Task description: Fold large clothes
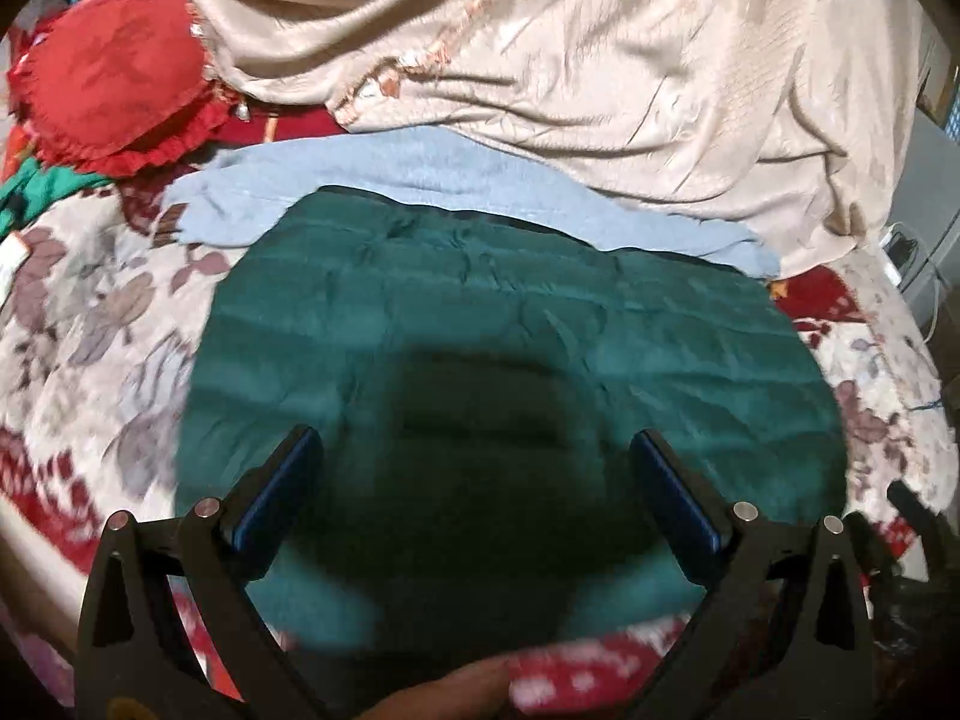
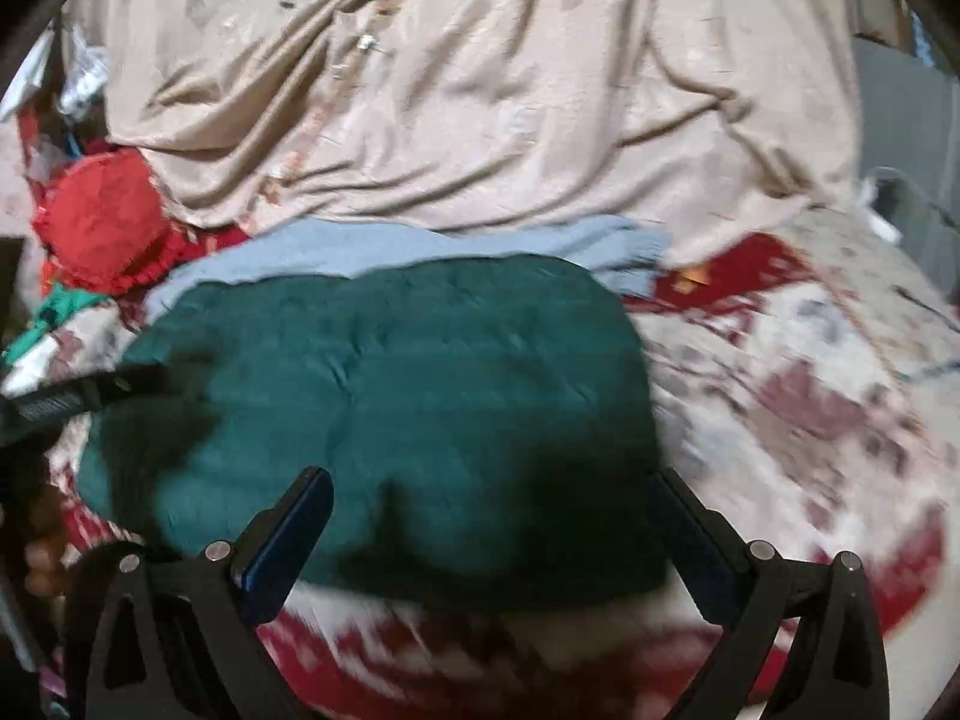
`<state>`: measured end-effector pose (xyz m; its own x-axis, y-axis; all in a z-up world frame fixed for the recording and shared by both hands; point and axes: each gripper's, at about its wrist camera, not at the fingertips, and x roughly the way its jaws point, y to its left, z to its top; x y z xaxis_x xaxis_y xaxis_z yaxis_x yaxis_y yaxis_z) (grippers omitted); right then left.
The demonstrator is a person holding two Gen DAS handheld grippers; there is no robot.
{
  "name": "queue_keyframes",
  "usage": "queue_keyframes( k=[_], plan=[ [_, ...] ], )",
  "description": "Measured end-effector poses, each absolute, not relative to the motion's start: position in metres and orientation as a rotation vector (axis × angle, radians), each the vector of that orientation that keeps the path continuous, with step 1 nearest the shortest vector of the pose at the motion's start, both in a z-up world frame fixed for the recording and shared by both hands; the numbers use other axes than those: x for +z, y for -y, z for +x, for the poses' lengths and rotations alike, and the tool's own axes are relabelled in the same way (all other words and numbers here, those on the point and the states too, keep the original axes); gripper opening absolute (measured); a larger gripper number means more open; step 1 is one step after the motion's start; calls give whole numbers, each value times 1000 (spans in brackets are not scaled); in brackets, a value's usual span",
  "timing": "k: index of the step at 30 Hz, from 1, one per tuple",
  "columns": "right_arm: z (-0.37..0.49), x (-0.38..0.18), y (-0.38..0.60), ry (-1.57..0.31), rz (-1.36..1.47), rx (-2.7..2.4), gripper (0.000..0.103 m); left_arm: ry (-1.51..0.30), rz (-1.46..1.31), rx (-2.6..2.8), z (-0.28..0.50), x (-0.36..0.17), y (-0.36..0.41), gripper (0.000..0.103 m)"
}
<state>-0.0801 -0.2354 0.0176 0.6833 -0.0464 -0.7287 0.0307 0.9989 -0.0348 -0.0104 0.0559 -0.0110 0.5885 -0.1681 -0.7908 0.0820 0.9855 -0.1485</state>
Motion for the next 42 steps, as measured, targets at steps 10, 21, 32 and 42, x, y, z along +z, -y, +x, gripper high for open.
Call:
queue_keyframes(
  k=[10,21,32,42],
  plan=[
    [-169,72,248,-796,52,-54,103,-924,28,-158,-98,22,-47,103],
    [-204,95,218,-738,-50,-5,103,-816,31,-151,-150,58,-63,103],
    [-215,93,205,-742,-91,18,103,-790,70,-167,-164,62,-51,103],
    [-214,90,206,-757,-69,17,103,-809,59,-158,-162,58,-51,103]
  ],
)
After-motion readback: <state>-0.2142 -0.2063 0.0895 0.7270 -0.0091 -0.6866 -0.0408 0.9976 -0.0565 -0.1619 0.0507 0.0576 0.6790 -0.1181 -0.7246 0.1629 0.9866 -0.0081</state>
